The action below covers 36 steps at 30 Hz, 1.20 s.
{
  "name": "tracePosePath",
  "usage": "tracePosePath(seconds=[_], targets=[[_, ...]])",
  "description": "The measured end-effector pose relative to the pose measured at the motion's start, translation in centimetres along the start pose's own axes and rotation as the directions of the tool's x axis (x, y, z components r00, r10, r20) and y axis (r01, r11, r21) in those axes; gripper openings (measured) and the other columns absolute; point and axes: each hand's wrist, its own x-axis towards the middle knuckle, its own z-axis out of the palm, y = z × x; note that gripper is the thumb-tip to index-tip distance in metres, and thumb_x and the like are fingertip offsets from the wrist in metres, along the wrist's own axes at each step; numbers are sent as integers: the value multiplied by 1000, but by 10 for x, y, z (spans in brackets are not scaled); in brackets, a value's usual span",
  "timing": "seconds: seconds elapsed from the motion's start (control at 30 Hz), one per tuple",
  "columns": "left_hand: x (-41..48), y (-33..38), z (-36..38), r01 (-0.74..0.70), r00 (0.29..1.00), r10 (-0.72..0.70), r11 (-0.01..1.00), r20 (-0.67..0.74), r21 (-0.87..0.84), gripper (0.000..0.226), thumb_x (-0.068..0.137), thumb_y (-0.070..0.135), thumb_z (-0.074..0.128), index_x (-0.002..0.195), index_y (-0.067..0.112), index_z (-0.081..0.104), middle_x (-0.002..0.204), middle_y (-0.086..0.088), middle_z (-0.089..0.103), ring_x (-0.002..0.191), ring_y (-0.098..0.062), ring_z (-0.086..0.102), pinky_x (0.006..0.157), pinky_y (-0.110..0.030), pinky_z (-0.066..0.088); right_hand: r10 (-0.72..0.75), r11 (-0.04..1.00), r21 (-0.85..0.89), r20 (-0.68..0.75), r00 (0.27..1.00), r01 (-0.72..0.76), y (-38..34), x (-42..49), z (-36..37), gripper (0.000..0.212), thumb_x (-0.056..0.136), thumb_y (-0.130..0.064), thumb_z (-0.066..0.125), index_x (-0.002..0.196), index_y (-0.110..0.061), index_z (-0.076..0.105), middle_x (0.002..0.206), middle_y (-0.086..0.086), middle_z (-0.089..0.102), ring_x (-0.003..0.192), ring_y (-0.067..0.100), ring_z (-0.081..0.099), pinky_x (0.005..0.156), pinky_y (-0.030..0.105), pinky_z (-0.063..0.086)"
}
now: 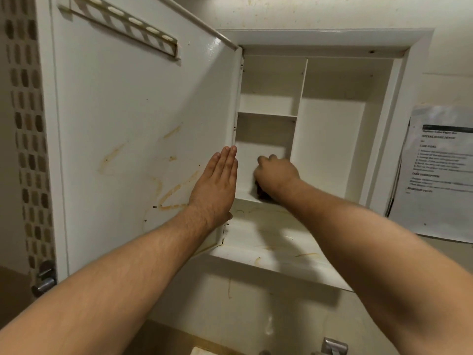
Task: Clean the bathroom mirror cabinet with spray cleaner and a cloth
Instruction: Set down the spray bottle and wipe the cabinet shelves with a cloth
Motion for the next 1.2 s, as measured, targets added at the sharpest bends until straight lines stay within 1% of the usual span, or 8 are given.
tracePosePath(seconds=[0.07, 0.23, 0.43, 0.67, 0.87, 0.93, 1.07, 1.2], targets=[[0, 1, -2, 16, 1000, -16, 1000, 10, -8, 137, 84, 78, 58, 152, -12, -19, 157, -36, -32, 152, -47, -24, 121, -54, -18, 41, 998, 48, 104, 994, -46, -17, -2, 7, 35, 99, -22, 63, 130, -6, 64, 131, 14, 57, 112, 32, 61, 79, 39, 49], [0, 0, -3, 11, 1000, -11, 1000, 27, 7, 138, 83, 77, 60, 152, -12, -20, 157, -36, -33, 152, -47, -24, 124, -54, -14, 18, 978, 193, 281, 960, -75, 3, 16, -23, 28, 101, -29, 62, 121, -10, 67, 96, 4, 63, 83, 21, 62, 78, 34, 53], [0, 6, -5, 25, 998, -27, 999, 54, 23, 136, 84, 77, 59, 152, -13, -18, 158, -37, -29, 152, -47, -22, 120, -54, -18, -13, 982, 182, 350, 937, -55, -30, 1, 3, 41, 111, -34, 40, 150, -20, 46, 144, 13, 47, 134, 37, 44, 106, 49, 47], [-4, 4, -6, 16, 999, -17, 999, 39, 30, 122, 93, 65, 56, 154, -12, -15, 160, -36, -27, 153, -46, -20, 125, -53, -12, -37, 933, 348, 348, 937, -93, -25, -15, -31, 34, 105, -46, 48, 98, -16, 63, 78, 0, 62, 65, 16, 62, 66, 31, 51], [-12, 18, 1, 58, 998, -61, 991, -25, -124, 98, 100, 47, 45, 156, -10, -11, 162, -33, -23, 155, -44, -18, 126, -53, -11, -142, 914, 405, 275, 951, 19, -37, -120, 37, 14, 96, -36, 49, 87, -26, 54, 74, -4, 52, 67, 20, 51, 62, 33, 46], [-18, 28, 4, 54, 995, -71, 974, -67, -221, 86, 101, 39, 38, 158, -9, -5, 165, -31, -19, 156, -42, -15, 127, -52, -9, -6, 770, 603, 333, 943, -208, -17, -135, 57, 11, 95, -27, 51, 85, -23, 54, 76, -5, 58, 67, 16, 55, 61, 31, 48], [-35, 46, 15, -64, 980, -13, 925, -199, -375, 74, 98, 28, 39, 160, -4, 14, 169, -25, 5, 158, -38, 4, 128, -49, -4, 207, -117, 867, 499, 842, -485, 0, -149, 71, 21, 101, -16, 49, 87, -8, 63, 70, 9, 75, 56, 19, 72, 47, 28, 54], [-48, 56, 23, -168, 973, 81, 887, -215, -431, 70, 95, 26, 50, 157, 0, 31, 166, -21, 25, 154, -35, 24, 129, -43, 7, 223, -363, 781, 602, 767, -508, -12, -152, 72, 20, 96, -1, 45, 94, -5, 64, 68, 7, 77, 52, 20, 70, 41, 26, 46]])
